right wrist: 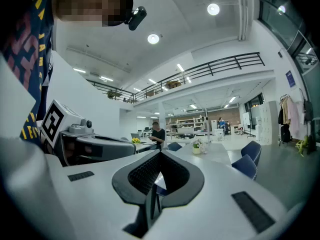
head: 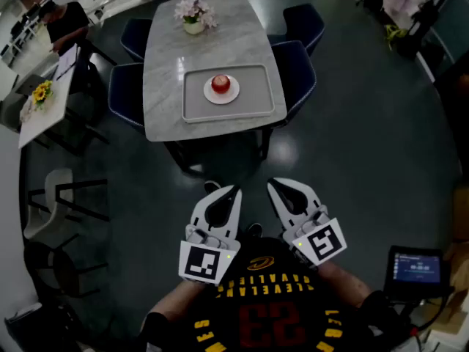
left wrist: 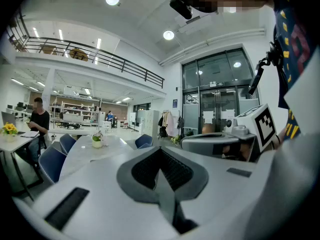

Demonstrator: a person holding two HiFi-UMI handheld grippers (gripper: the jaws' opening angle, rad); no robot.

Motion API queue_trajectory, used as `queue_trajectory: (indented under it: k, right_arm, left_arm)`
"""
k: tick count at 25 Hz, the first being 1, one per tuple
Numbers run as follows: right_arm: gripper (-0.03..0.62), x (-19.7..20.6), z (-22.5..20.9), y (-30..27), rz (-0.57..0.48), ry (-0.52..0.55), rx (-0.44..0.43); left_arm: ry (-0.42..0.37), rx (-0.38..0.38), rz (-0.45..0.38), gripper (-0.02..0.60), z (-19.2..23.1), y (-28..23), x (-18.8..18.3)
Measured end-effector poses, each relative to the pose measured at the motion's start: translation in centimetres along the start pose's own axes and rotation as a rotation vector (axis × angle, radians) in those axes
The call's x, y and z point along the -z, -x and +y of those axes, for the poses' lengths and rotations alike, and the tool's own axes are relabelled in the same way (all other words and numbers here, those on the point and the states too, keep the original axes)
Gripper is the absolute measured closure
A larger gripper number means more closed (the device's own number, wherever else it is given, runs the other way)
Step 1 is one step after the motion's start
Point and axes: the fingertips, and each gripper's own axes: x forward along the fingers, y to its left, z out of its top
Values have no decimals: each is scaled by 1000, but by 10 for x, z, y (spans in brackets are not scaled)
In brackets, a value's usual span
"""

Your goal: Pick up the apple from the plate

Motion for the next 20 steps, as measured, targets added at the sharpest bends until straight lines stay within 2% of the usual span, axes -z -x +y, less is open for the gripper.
queue_trajectory:
  k: [8,13,20]
  right_arm:
    - [588,2,9,0,11,-10,-19]
    - [588,-1,4,-18,7,-35,-21]
    - [588,-1,-11,-56,13,-61,46]
  left_arm:
    - [-12,-22,20,581,0,10,2]
    - [4,-21,46,581,18,4,0]
    - [7,-7,27,581,59,-9,-11]
